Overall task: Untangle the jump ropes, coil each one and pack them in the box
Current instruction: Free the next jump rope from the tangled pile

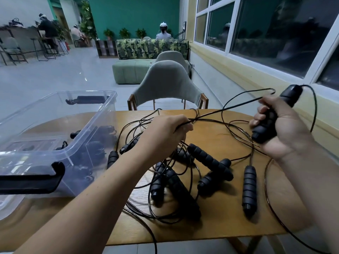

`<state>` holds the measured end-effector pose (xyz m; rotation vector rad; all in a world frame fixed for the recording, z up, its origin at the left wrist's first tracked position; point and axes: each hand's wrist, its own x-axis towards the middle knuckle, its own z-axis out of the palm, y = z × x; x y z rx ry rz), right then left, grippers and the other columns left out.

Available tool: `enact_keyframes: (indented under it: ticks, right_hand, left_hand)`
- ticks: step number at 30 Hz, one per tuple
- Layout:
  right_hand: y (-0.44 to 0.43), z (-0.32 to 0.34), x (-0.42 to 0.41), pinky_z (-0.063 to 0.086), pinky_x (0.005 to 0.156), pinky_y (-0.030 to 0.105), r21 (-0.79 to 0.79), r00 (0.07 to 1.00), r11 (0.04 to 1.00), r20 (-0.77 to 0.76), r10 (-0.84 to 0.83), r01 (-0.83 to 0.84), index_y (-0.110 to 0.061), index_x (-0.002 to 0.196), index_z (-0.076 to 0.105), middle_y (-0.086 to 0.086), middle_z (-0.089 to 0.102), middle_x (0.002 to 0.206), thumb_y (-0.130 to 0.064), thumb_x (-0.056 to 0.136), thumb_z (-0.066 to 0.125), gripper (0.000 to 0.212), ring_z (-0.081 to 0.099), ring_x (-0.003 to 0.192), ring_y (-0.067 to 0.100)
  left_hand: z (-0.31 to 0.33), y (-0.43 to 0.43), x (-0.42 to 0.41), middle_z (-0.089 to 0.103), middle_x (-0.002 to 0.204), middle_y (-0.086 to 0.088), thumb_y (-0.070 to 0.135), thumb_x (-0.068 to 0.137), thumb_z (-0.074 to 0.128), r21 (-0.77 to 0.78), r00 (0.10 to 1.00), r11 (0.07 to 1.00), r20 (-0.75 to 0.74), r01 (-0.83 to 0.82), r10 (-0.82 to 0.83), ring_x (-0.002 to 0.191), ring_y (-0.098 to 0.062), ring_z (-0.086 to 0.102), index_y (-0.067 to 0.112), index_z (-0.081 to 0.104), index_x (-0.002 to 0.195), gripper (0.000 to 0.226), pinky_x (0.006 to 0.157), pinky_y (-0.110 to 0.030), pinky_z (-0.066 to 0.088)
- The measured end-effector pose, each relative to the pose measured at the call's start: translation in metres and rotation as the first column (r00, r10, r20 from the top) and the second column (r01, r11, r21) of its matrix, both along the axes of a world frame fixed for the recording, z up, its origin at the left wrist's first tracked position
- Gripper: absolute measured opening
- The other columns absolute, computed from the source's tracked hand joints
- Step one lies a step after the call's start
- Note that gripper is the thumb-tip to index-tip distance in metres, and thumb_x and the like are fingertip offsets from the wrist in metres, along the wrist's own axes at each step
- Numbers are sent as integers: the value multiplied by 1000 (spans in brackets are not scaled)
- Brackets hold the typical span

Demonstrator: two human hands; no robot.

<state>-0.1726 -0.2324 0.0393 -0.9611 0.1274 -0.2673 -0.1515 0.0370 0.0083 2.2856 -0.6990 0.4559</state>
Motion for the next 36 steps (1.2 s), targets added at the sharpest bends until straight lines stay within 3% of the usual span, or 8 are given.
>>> enact_keyframes:
  ticks: [5,10,14,18,27,36]
  right_hand:
    - [26,-22,-3,45,52,21,-121,988,983,-81,129,-138,-14,101,65,-5,57,71,-31,87,83,28,48,55,8]
    - [55,-35,-10,45,59,26,-238,976,947,-97,196,-214,-7,118,64,0,60,72,-26,87,84,42,50,56,11]
    - [74,-42,-16,45,57,27,-288,973,930,-86,213,-229,-8,106,67,3,62,73,-20,91,82,25,52,59,14]
    - [85,-47,-22,49,59,28,-341,984,924,-56,167,-176,-14,96,71,4,64,75,-18,90,83,14,56,61,15]
    - [64,-16,-24,42,63,37,-332,985,941,131,110,-61,-15,81,64,5,57,68,-10,91,79,19,49,58,21]
    - [32,1,-17,44,55,25,-206,979,977,185,91,-52,-18,75,56,0,49,66,-6,95,72,29,44,54,14]
  left_hand:
    - [0,-6,-5,68,70,11,29,105,63,6,1000,1000,-7,17,-17,70,-9,63,22,75,97,16,64,-26,47]
    - [-2,-11,-9,66,71,9,32,106,61,63,999,998,20,24,-26,68,-10,59,23,73,94,19,61,-25,43]
    - [-7,-16,-10,59,68,10,32,106,60,109,998,994,62,19,-26,64,-11,51,20,66,89,22,60,-36,43]
    - [-9,-17,-11,49,63,10,30,106,59,97,996,995,85,34,-42,60,-14,44,28,49,80,27,55,-35,35]
    - [-9,-14,-6,66,72,7,35,105,61,72,997,996,45,57,-60,68,-15,59,20,66,88,22,65,-43,51]
    - [2,-18,-9,65,85,8,26,101,69,-49,993,996,97,75,-70,80,-13,59,18,74,93,13,72,-36,48]
